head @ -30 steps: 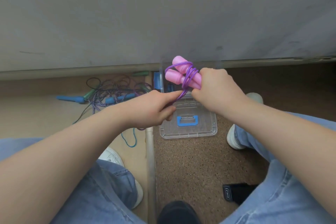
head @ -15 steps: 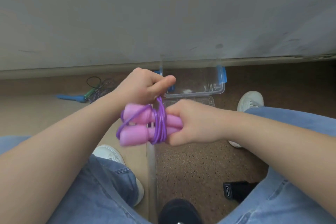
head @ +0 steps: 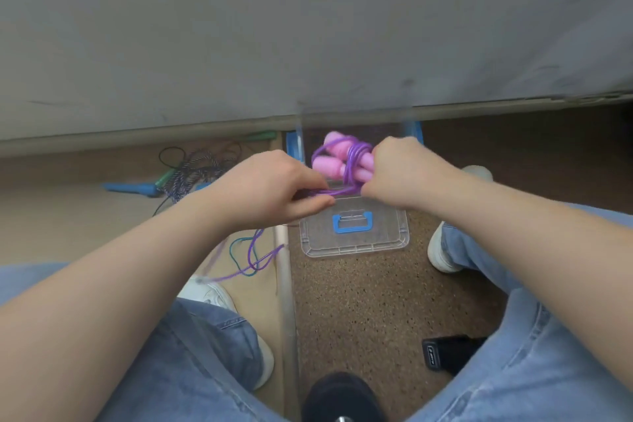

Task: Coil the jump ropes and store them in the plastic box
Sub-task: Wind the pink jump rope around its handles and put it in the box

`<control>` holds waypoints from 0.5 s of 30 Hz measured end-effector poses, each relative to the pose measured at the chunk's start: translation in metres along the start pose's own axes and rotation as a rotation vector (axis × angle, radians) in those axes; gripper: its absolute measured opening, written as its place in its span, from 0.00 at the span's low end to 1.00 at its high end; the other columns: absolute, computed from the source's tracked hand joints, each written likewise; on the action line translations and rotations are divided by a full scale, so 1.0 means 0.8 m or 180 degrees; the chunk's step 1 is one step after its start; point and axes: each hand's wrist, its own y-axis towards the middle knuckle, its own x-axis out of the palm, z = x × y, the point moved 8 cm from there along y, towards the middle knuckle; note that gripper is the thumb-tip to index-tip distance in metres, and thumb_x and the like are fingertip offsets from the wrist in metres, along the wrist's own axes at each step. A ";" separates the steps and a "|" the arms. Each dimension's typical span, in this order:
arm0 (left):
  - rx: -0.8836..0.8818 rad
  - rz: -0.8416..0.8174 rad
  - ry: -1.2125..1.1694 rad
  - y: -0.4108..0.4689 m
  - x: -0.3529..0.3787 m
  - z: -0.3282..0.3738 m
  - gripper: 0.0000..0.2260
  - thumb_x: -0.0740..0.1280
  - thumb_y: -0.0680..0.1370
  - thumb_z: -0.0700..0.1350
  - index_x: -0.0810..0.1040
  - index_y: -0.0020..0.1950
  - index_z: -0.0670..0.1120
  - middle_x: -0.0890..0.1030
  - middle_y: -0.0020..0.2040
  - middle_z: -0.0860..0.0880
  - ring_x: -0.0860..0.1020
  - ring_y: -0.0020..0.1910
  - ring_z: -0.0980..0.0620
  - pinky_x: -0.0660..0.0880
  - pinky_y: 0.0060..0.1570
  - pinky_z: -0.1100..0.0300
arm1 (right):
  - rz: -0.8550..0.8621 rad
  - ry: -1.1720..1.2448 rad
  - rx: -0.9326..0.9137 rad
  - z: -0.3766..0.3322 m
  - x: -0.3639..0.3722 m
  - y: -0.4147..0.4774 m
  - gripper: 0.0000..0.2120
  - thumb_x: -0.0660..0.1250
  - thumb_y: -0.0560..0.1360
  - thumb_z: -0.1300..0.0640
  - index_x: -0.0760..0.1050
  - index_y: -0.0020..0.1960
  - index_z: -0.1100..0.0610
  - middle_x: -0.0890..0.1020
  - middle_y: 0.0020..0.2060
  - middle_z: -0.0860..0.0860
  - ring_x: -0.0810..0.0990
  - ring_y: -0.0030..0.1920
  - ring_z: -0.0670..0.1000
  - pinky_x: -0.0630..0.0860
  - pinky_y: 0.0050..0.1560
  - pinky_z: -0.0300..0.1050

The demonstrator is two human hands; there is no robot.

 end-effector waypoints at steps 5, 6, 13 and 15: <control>0.0521 0.0601 0.0251 -0.006 -0.025 0.010 0.21 0.62 0.76 0.65 0.83 0.38 0.51 0.71 0.32 0.55 0.75 0.31 0.51 0.68 0.28 0.59 | -0.0870 -0.0567 -0.1442 -0.074 0.050 -0.052 0.10 0.63 0.77 0.54 0.69 0.37 0.54 0.71 0.32 0.49 0.68 0.30 0.47 0.67 0.33 0.45; 0.0515 0.0620 0.0216 -0.005 -0.026 0.009 0.22 0.62 0.76 0.66 0.82 0.37 0.51 0.69 0.33 0.56 0.74 0.31 0.51 0.68 0.28 0.59 | -0.0916 -0.0602 -0.1739 -0.087 0.051 -0.064 0.09 0.64 0.76 0.54 0.71 0.38 0.55 0.70 0.31 0.49 0.67 0.29 0.45 0.65 0.34 0.45; -0.0768 0.0297 -0.1279 0.000 -0.007 -0.035 0.28 0.58 0.82 0.61 0.65 0.27 0.46 0.65 0.24 0.54 0.62 0.25 0.55 0.63 0.28 0.58 | -0.0827 0.1040 -0.1745 -0.106 0.004 -0.079 0.12 0.74 0.68 0.56 0.71 0.34 0.55 0.74 0.26 0.49 0.71 0.26 0.46 0.68 0.29 0.37; -0.0868 0.0382 -0.2056 0.001 -0.011 -0.028 0.22 0.63 0.82 0.49 0.71 0.29 0.45 0.72 0.24 0.57 0.68 0.24 0.60 0.69 0.29 0.63 | -0.0507 0.1602 -0.1309 -0.093 -0.017 -0.071 0.11 0.75 0.66 0.58 0.73 0.33 0.55 0.76 0.24 0.48 0.74 0.24 0.46 0.70 0.28 0.39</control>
